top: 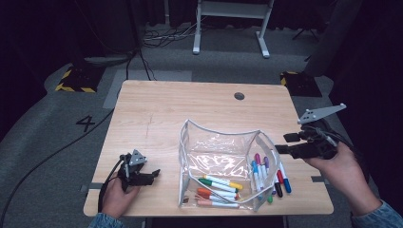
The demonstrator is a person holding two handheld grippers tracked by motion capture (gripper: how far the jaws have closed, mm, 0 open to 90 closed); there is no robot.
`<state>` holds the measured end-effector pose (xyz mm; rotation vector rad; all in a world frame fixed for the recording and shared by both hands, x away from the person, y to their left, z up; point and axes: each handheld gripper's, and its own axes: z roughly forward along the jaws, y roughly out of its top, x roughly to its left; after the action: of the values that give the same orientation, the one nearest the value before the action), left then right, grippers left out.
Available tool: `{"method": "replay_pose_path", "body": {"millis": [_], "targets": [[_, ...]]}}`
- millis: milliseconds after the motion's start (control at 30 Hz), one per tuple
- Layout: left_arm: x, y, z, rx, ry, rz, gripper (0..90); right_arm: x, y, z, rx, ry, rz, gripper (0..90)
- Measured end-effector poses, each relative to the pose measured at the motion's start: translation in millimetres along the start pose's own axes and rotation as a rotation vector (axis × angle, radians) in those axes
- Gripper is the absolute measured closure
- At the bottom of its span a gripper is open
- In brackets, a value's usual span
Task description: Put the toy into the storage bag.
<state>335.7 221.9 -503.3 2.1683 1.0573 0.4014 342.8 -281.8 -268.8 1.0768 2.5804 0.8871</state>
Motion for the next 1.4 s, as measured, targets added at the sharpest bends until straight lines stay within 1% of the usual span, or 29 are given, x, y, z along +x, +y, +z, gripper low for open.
{"method": "replay_pose_path", "body": {"millis": [33,100,133,167,267,300,333,367,400,433,467,500,533,567,633,667,733,833,867,900,933,1000,1167,1233,1267,1300,1333,1367,1400], "targets": [[0.2,-0.2,-0.3,0.002,-0.001,-0.003,22.0,0.0,0.0,0.0,0.0,0.0,0.0,45.3],[-0.1,-0.6,-0.4,0.0,0.0,-0.01,22.0,-8.6,-8.5,2.5,0.004,0.001,0.042,44.2],[-0.1,-0.6,-0.4,0.0,0.0,-0.01,21.9,-17.5,-18.6,7.1,-0.002,-0.002,0.083,38.4],[-0.1,-0.6,-0.4,0.0,0.0,-0.01,21.9,-17.5,-18.6,7.1,-0.002,-0.002,0.083,38.4],[-0.1,-0.6,-0.4,0.0,-0.001,-0.01,22.0,-26.4,-34.0,19.0,0.014,-0.053,0.106,23.0],[-0.1,-0.6,-0.4,0.0,0.0,-0.01,22.0,-29.9,-40.8,24.8,0.022,-0.048,0.122,17.9],[-0.1,-0.6,-0.4,0.0,0.0,-0.01,21.9,-32.0,-44.9,28.8,0.025,-0.053,0.129,16.3],[-0.1,-0.6,-0.4,0.0,-0.001,-0.01,21.9,-36.8,-55.6,39.7,0.037,-0.053,0.151,16.5],[-0.1,-0.6,-0.4,0.0,0.0,-0.01,22.0,-39.0,-60.9,45.5,0.05,-0.058,0.159,18.7],[-0.1,-0.6,-0.4,0.0,0.0,-0.01,21.9,-39.0,-60.9,45.5,0.05,-0.058,0.159,18.7],[-0.1,-0.6,-0.4,0.0,0.0,-0.01,21.9,-43.6,-71.1,56.0,0.068,-0.065,0.169,28.9],[-0.1,-0.6,-0.4,0.0,-0.001,-0.01,21.9,-43.6,-71.1,56.0,0.068,-0.065,0.169,28.9],[-0.1,-0.6,-0.4,0.0,0.0,-0.01,21.9,-47.2,-77.2,62.5,0.082,-0.062,0.185,31.7],[-0.1,-0.6,-0.4,0.0,0.0,-0.01,21.9,-49.3,-80.6,66.1,0.089,-0.064,0.198,36.1],[-0.1,-0.6,-0.4,0.0,0.0,-0.01,22.0,-54.9,-89.0,75.1,0.103,-0.061,0.205,45.9],[-0.1,-0.6,-0.4,0.0,0.0,-0.01,21.9,-58.2,-93.2,79.7,0.115,-0.052,0.224,49.0],[-0.1,-0.6,-0.4,0.0,-0.001,-0.01,21.9,-63.1,-101.0,89.5,0.136,-0.051,0.237,53.7],[-0.1,-0.6,-0.4,0.0,0.0,-0.01,22.0,-68.6,-111.3,104.1,0.175,-0.053,0.254,56.6],[-0.1,-0.6,-0.4,0.0,-0.001,-0.01,22.0,-72.0,-117.2,112.2,0.194,-0.061,0.266,56.5],[-0.1,-0.6,-0.4,0.0,-0.001,-0.01,21.9,-72.0,-117.2,112.2,0.194,-0.061,0.266,56.5],[-0.1,-0.6,-0.4,0.0,0.0,-0.01,21.9,-74.4,-120.1,115.3,0.207,-0.063,0.268,56.4],[-0.1,-0.6,-0.4,0.0,0.0,-0.01,21.9,-77.3,-124.8,120.9,0.224,-0.061,0.287,57.4],[-0.1,-0.6,-0.4,0.0,0.0,-0.01,21.9,-82.2,-133.8,130.8,0.249,-0.05,0.31,62.9],[-0.1,-0.6,-0.4,0.0,-0.001,-0.01,21.9,-85.1,-136.1,132.7,0.263,-0.064,0.307,63.8],[-0.1,-0.6,-0.4,0.0,0.0,-0.01,21.9,-86.7,-137.2,133.4,0.271,-0.073,0.313,64.4],[-0.1,-0.6,-0.4,0.0,0.0,-0.01,21.9,-88.2,-138.4,134.4,0.274,-0.084,0.325,66.5],[-0.2,-0.6,-0.3,0.0,-0.001,-0.011,21.9,-92.0,-140.5,133.8,0.27,-0.103,0.331,70.9],[-0.2,-0.7,-0.3,-0.001,-0.001,-0.011,21.9,-92.8,-141.0,133.4,0.272,-0.112,0.339,74.5],[-0.1,-0.6,-0.3,0.0,-0.001,-0.01,21.9,-92.8,-141.0,133.4,0.272,-0.112,0.339,74.5]]}}
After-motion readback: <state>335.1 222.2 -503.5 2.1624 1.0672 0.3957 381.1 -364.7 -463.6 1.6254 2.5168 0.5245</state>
